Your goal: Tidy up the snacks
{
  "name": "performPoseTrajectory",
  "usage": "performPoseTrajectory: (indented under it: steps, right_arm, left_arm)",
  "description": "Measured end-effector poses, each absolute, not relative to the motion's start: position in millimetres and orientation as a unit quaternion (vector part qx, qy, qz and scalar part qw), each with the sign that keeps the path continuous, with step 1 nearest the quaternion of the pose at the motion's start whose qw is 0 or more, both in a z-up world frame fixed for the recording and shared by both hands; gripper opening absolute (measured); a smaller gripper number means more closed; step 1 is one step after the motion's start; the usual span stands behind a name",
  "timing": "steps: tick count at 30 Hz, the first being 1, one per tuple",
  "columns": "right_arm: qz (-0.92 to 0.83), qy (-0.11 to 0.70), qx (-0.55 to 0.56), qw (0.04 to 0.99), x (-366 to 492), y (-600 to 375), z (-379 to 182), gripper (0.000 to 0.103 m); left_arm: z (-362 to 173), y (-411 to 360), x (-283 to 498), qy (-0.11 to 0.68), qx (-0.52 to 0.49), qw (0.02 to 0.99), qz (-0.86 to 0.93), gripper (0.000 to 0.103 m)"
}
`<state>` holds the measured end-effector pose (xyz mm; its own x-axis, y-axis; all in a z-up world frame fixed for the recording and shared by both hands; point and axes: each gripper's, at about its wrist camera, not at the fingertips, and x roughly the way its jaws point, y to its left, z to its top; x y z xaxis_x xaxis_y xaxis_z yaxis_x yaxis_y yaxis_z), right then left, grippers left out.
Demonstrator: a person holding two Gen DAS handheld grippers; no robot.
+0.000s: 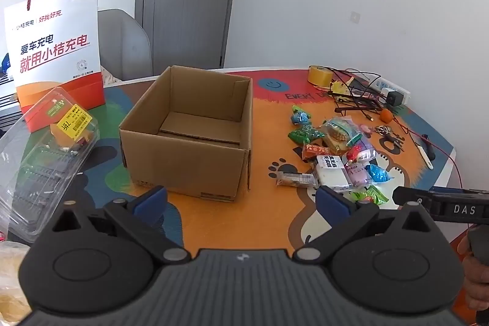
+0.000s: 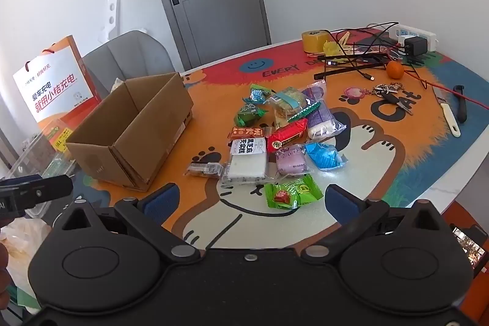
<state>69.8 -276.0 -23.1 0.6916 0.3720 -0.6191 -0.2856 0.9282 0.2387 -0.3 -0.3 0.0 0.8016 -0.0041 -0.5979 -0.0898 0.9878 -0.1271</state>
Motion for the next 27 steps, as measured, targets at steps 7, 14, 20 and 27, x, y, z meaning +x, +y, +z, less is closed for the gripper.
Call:
performPoseTrajectory:
  steps: [7,14,20,27]
  right_arm:
    - [0.158,0.353,0.057,0.920,74,-278,-31,0.103]
    - [0.152,0.362,0.053,0.918,73,-276,-30,0.103]
    - [0.159,0.357,0.044,0.919,70,-273,-28,0.103]
    - [0.164,0.358,0.039,0.918,69,-269,-28,0.103]
  left_arm:
    - [0,2,2,0.323,-0.081,0.943,0.014,0.102]
    - [-6,-3,4,0.328,-0.070,0.942,0.021,0.102]
    - [-7,0,4,0.327,-0.071,0.942,0.020,0.102]
    - [-6,0,3,0.327,-0.069,0.942,0.019,0.102]
